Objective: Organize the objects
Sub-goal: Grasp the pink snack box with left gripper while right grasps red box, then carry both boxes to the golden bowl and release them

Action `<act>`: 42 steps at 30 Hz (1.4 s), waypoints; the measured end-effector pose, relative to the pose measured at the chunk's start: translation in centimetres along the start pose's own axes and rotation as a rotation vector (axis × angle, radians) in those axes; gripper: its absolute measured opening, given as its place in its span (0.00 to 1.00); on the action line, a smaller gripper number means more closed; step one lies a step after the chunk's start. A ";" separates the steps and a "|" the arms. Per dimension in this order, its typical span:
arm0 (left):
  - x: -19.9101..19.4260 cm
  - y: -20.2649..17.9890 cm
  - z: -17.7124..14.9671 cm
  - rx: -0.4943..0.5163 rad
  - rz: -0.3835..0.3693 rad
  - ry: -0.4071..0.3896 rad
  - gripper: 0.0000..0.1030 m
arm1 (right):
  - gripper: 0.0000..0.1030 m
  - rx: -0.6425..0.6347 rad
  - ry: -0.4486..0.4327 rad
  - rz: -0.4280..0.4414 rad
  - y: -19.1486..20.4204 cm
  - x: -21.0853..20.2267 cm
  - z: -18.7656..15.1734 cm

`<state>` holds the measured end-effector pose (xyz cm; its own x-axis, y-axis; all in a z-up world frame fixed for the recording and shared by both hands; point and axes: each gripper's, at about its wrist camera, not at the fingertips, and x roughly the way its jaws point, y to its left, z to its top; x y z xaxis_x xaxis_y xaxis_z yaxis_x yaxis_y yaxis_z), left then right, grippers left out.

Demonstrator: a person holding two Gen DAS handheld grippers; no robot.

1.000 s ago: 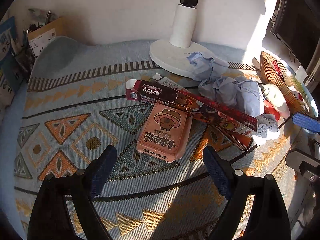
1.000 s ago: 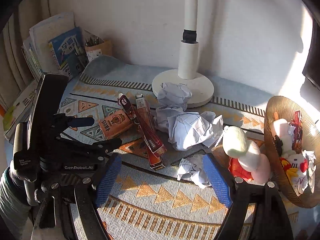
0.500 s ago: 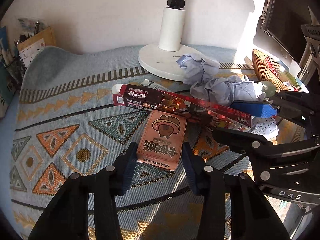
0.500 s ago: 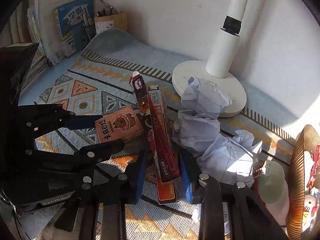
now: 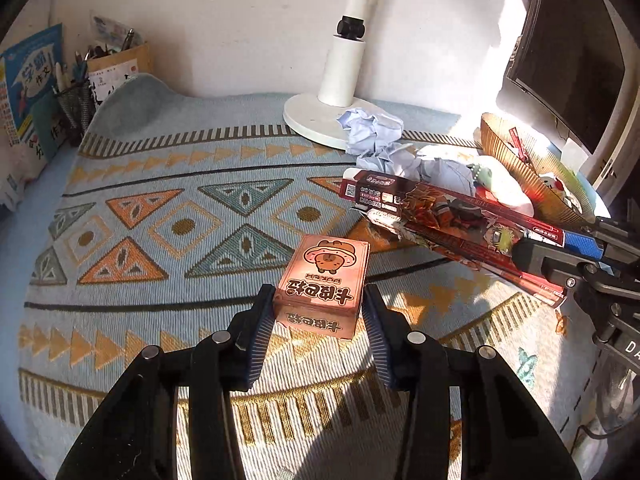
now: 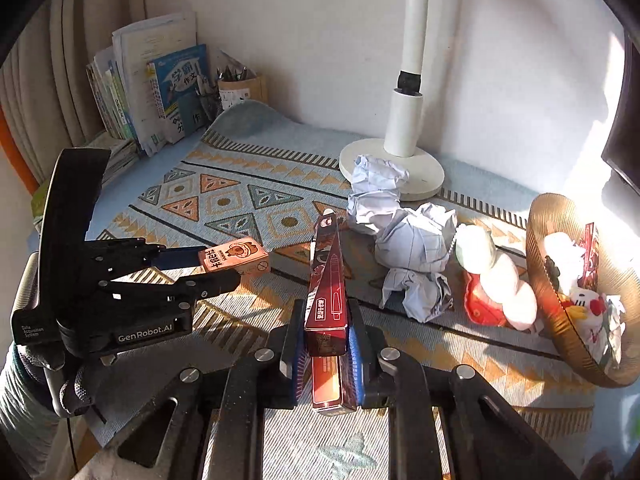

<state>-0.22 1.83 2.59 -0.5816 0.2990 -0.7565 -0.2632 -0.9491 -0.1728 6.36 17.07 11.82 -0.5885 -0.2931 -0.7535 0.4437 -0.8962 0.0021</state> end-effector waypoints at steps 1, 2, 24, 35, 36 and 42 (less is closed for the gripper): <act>-0.4 -0.2 -0.9 -0.013 -0.005 0.004 0.40 | 0.17 0.012 0.008 0.006 0.0 -0.3 -0.9; -0.5 -0.5 -1.7 -0.020 -0.011 0.010 0.40 | 0.17 0.030 0.015 0.013 -0.1 -0.5 -1.7; -1.7 -0.8 -3.0 -0.040 0.017 -0.071 0.39 | 0.56 0.106 0.109 0.131 1.5 0.5 -8.4; -1.5 -0.9 -3.1 -0.030 0.006 -0.064 0.39 | 0.17 0.091 0.067 0.059 2.4 2.6 -7.2; -1.5 -1.0 -3.1 -0.027 0.009 -0.064 0.39 | 0.16 0.081 0.065 0.056 2.4 2.4 -7.4; -1.7 -1.9 -3.1 -0.013 0.090 -0.080 0.39 | 0.16 0.205 0.043 0.236 -0.1 -0.1 -8.1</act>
<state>3.62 2.79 2.30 -0.6618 0.2189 -0.7170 -0.1976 -0.9735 -0.1149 11.82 19.84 6.55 -0.4545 -0.4901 -0.7438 0.4160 -0.8551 0.3093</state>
